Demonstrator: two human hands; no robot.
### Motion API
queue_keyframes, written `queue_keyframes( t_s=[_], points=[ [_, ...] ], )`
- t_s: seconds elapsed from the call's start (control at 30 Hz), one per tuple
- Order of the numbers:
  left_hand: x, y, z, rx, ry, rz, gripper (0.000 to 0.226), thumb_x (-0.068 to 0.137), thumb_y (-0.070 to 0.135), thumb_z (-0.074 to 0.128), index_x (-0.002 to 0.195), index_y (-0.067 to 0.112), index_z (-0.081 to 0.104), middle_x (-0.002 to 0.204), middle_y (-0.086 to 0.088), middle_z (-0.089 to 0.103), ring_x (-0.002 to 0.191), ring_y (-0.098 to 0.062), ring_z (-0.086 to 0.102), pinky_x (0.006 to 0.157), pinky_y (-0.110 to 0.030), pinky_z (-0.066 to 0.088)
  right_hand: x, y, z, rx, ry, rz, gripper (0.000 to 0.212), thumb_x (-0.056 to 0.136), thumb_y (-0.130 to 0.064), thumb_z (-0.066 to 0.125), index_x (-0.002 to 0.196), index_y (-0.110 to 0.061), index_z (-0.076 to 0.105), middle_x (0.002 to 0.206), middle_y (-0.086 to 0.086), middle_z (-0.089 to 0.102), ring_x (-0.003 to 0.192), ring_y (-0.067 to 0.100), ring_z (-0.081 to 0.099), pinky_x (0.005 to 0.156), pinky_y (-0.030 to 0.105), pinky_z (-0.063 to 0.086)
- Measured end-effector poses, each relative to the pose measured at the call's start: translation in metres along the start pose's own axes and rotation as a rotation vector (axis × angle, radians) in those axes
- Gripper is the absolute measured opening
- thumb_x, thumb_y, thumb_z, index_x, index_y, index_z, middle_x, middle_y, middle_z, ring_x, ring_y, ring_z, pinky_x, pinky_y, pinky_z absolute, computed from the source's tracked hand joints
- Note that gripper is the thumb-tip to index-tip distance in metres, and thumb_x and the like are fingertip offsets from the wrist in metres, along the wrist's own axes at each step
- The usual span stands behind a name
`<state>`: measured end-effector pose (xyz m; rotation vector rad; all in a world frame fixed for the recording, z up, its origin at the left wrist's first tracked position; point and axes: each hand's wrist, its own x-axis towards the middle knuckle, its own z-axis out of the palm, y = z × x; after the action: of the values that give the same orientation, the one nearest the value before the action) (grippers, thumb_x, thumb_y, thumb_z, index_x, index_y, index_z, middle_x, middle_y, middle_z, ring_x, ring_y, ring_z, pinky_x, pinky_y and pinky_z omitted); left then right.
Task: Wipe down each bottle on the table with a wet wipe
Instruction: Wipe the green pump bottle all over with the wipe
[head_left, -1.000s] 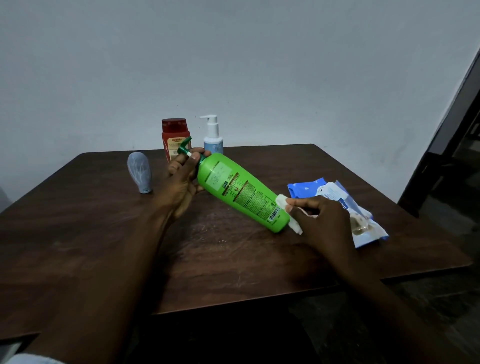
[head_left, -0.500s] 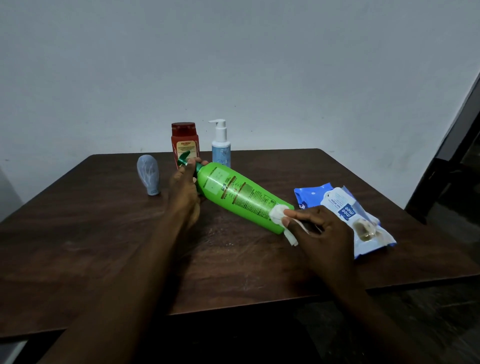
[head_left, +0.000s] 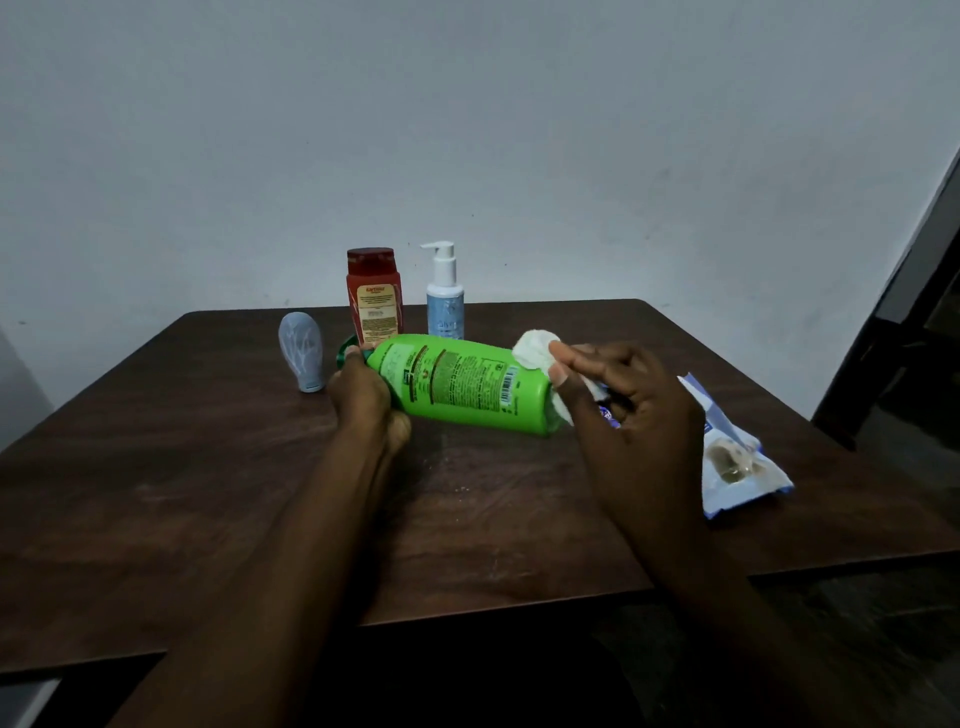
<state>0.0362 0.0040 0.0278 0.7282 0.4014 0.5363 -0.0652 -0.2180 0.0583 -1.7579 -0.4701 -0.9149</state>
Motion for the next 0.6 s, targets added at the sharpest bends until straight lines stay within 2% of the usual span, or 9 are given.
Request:
queue_keyframes(
  t_s=[0.13, 0.23, 0.27, 0.37, 0.43, 0.5, 0.6],
  points=[
    [0.004, -0.009, -0.006, -0.026, -0.01, -0.09, 0.029, 0.107, 0.021, 0.033, 0.119, 0.015, 0.058, 0.086, -0.006, 0.065, 0.068, -0.018, 0.066, 0.061, -0.035, 0.06, -0.015, -0.007, 0.001, -0.09, -0.016, -0.254, 0.027, 0.089, 0.002, 0.07, 0.114, -0.008, 0.074, 0.103, 0.007, 0.067, 0.099, 0.007, 0.064, 0.088, 0.016, 0.047],
    [0.004, -0.012, -0.01, -0.044, -0.006, -0.132, 0.034, 0.106, 0.017, 0.028, 0.121, 0.014, 0.058, 0.094, -0.008, 0.066, 0.075, -0.021, 0.067, 0.06, -0.039, 0.061, -0.026, -0.004, 0.001, -0.061, -0.077, -0.342, 0.024, 0.09, 0.004, 0.067, 0.111, -0.004, 0.075, 0.105, 0.009, 0.068, 0.099, 0.016, 0.067, 0.087, 0.029, 0.053],
    [0.003, -0.013, -0.01, -0.038, -0.004, -0.133, 0.036, 0.105, 0.016, 0.026, 0.122, 0.013, 0.058, 0.099, -0.01, 0.066, 0.078, -0.023, 0.066, 0.065, -0.042, 0.061, -0.028, -0.002, 0.0, -0.046, -0.09, -0.354, 0.024, 0.089, 0.004, 0.066, 0.11, -0.004, 0.075, 0.106, 0.009, 0.068, 0.1, 0.018, 0.067, 0.087, 0.032, 0.054],
    [-0.001, -0.014, -0.01, -0.002, -0.002, -0.139, 0.042, 0.105, 0.016, 0.024, 0.13, 0.01, 0.058, 0.113, -0.016, 0.064, 0.091, -0.029, 0.067, 0.079, -0.049, 0.056, -0.027, 0.003, -0.007, -0.049, -0.094, -0.36, 0.024, 0.088, 0.004, 0.066, 0.107, -0.005, 0.076, 0.106, 0.006, 0.07, 0.099, 0.013, 0.067, 0.088, 0.029, 0.054],
    [-0.002, -0.015, -0.009, 0.011, -0.007, -0.159, 0.046, 0.104, 0.015, 0.025, 0.136, 0.004, 0.056, 0.12, -0.019, 0.064, 0.1, -0.033, 0.066, 0.075, -0.051, 0.057, -0.024, 0.006, -0.01, -0.05, -0.082, -0.317, 0.022, 0.086, 0.003, 0.069, 0.105, -0.006, 0.077, 0.104, 0.003, 0.07, 0.098, 0.009, 0.067, 0.088, 0.024, 0.052],
    [-0.002, -0.015, -0.009, 0.005, -0.008, -0.168, 0.045, 0.103, 0.013, 0.026, 0.134, 0.005, 0.058, 0.119, -0.019, 0.062, 0.092, -0.033, 0.067, 0.067, -0.05, 0.059, -0.02, 0.007, -0.01, -0.031, -0.063, -0.244, 0.023, 0.086, 0.003, 0.071, 0.105, -0.008, 0.077, 0.102, 0.002, 0.07, 0.098, 0.008, 0.066, 0.086, 0.026, 0.053],
    [-0.001, -0.019, -0.009, -0.011, -0.012, -0.186, 0.039, 0.104, 0.014, 0.026, 0.12, 0.011, 0.061, 0.109, -0.017, 0.065, 0.081, -0.028, 0.066, 0.059, -0.045, 0.061, -0.009, 0.006, -0.01, -0.026, -0.065, -0.18, 0.027, 0.086, 0.003, 0.073, 0.107, -0.013, 0.077, 0.101, -0.002, 0.071, 0.099, 0.006, 0.066, 0.084, 0.026, 0.053]
  ],
)
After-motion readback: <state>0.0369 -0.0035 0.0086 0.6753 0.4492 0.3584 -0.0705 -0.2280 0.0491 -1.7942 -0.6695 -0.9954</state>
